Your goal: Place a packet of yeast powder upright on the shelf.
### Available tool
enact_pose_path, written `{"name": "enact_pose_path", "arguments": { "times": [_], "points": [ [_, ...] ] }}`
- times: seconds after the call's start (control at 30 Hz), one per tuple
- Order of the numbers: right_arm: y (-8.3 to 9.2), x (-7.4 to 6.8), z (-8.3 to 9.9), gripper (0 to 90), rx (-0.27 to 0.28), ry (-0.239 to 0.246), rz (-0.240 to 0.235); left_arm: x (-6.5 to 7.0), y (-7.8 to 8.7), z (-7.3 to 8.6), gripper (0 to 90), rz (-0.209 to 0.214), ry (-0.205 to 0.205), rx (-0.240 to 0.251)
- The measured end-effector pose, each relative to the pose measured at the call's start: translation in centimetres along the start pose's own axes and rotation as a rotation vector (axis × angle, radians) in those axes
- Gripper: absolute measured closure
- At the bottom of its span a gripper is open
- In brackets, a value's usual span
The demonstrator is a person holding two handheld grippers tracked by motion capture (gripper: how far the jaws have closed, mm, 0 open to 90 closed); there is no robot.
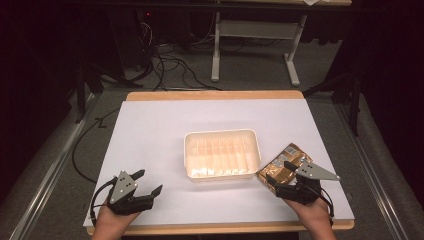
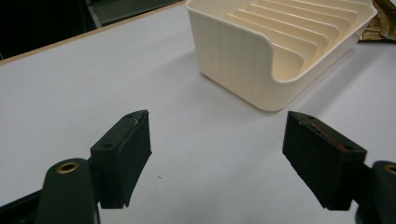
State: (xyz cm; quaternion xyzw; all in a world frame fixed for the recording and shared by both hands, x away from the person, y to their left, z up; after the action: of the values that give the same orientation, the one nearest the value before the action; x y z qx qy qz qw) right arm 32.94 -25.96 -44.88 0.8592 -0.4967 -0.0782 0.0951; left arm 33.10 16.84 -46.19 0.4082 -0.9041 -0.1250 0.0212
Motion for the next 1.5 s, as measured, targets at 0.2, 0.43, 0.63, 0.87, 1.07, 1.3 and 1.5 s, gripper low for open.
{"name": "enact_pose_path", "arguments": {
  "times": [0.2, 0.43, 0.63, 0.87, 1.07, 1.3, 1.5],
  "points": [
    [-0.2, 1.0, -0.1, 19.0, -0.018, -0.037, 0.012, -0.1, 0.0, 0.0, 23.8, -0.002, 0.000, -0.001],
    [-0.1, 3.0, -0.6, 27.6, 0.012, -0.096, 0.054, -0.1, -0.1, 0.1, 23.8, -0.005, 0.006, -0.003],
    [-0.2, 5.3, -0.5, 39.7, 0.017, -0.095, 0.092, -0.1, -0.2, 0.3, 23.8, -0.006, 0.004, -0.011],
    [-0.5, 7.5, 0.1, 42.1, 0.008, -0.141, 0.129, -0.1, -0.4, 0.4, 23.9, -0.008, 0.006, -0.019],
    [-0.3, 9.7, 0.5, 44.1, -0.007, -0.224, 0.177, 0.0, -0.5, 0.6, 23.9, -0.008, 0.002, -0.025],
    [-0.3, 12.1, 1.1, 44.2, -0.016, -0.296, 0.219, 0.0, -0.5, 0.7, 23.9, -0.011, 0.001, -0.033],
    [-0.1, 13.4, 1.4, 42.0, -0.002, -0.333, 0.237, -0.1, -0.5, 0.8, 23.9, -0.015, -0.001, -0.039]
  ]
}}
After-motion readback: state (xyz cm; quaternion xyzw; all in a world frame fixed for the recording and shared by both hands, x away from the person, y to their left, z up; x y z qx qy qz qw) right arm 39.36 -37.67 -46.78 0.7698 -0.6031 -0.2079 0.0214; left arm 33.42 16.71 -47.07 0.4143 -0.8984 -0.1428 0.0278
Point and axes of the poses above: each handheld gripper's, and its own axes: y roughly backward along the jaws, z roughly out of its underside, x roughly to its right, the point moved 6 cm from there along -y, roughly forward along the jaws, and after that the axes turned 14 degrees about x, right-handed, at the moved point
